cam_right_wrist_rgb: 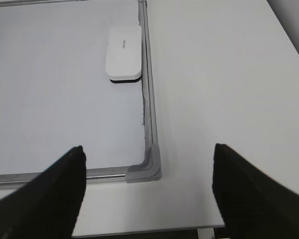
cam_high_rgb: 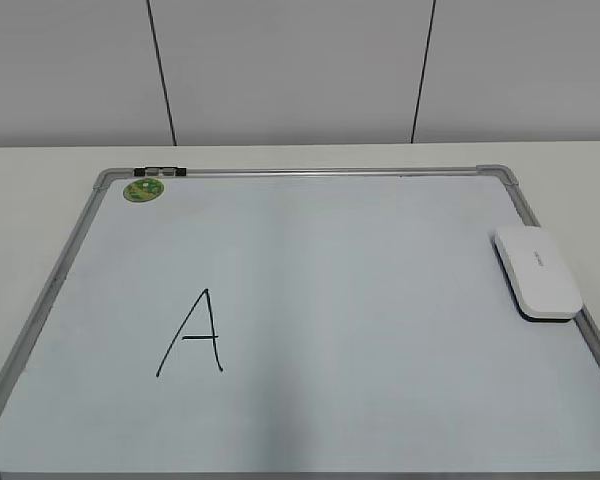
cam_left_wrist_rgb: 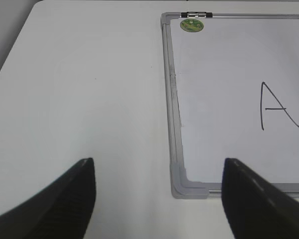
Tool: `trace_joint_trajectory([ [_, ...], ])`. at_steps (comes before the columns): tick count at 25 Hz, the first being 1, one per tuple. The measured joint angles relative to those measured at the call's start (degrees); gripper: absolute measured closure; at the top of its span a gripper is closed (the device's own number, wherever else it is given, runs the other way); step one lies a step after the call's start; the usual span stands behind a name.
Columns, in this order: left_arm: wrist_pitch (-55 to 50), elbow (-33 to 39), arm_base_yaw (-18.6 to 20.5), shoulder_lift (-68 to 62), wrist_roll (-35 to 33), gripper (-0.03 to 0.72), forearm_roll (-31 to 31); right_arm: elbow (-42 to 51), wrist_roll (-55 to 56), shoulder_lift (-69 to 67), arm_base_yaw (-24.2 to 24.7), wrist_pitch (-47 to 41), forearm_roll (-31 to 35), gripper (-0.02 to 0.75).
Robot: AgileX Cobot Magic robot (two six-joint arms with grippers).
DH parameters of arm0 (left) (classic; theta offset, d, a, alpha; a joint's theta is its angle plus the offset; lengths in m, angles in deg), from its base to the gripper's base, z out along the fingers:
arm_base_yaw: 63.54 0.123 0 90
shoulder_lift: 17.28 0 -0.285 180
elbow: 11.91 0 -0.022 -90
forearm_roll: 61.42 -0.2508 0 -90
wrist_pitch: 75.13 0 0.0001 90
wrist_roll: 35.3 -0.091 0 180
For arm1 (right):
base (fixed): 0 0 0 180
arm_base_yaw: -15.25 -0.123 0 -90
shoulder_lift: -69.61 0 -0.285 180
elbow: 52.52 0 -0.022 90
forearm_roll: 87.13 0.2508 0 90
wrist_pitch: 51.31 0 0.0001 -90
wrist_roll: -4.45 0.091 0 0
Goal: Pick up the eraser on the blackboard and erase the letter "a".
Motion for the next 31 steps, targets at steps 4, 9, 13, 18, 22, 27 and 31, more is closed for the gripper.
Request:
trace_joint_trajectory([
  [4, 0.0, 0.0, 0.0, 0.0, 0.0, 0.109, 0.0, 0.0, 0.0, 0.0, 0.0, 0.0, 0.0, 0.15],
  [9, 0.0, 0.0, 0.0, 0.0, 0.0, 0.109, 0.0, 0.0, 0.0, 0.0, 0.0, 0.0, 0.0, 0.15],
  [13, 0.0, 0.0, 0.0, 0.0, 0.0, 0.109, 0.0, 0.0, 0.0, 0.0, 0.0, 0.0, 0.0, 0.15],
  [18, 0.0, 0.0, 0.0, 0.0, 0.0, 0.109, 0.0, 0.0, 0.0, 0.0, 0.0, 0.0, 0.0, 0.15],
  [22, 0.0, 0.0, 0.0, 0.0, 0.0, 0.109, -0.2, 0.0, 0.0, 0.0, 0.0, 0.0, 0.0, 0.151],
  [27, 0.0, 0.0, 0.0, 0.0, 0.0, 0.109, -0.2, 0.0, 0.0, 0.0, 0.0, 0.0, 0.0, 0.151],
  [31, 0.0, 0.0, 0.0, 0.0, 0.0, 0.109, -0.2, 0.0, 0.0, 0.0, 0.0, 0.0, 0.0, 0.151],
])
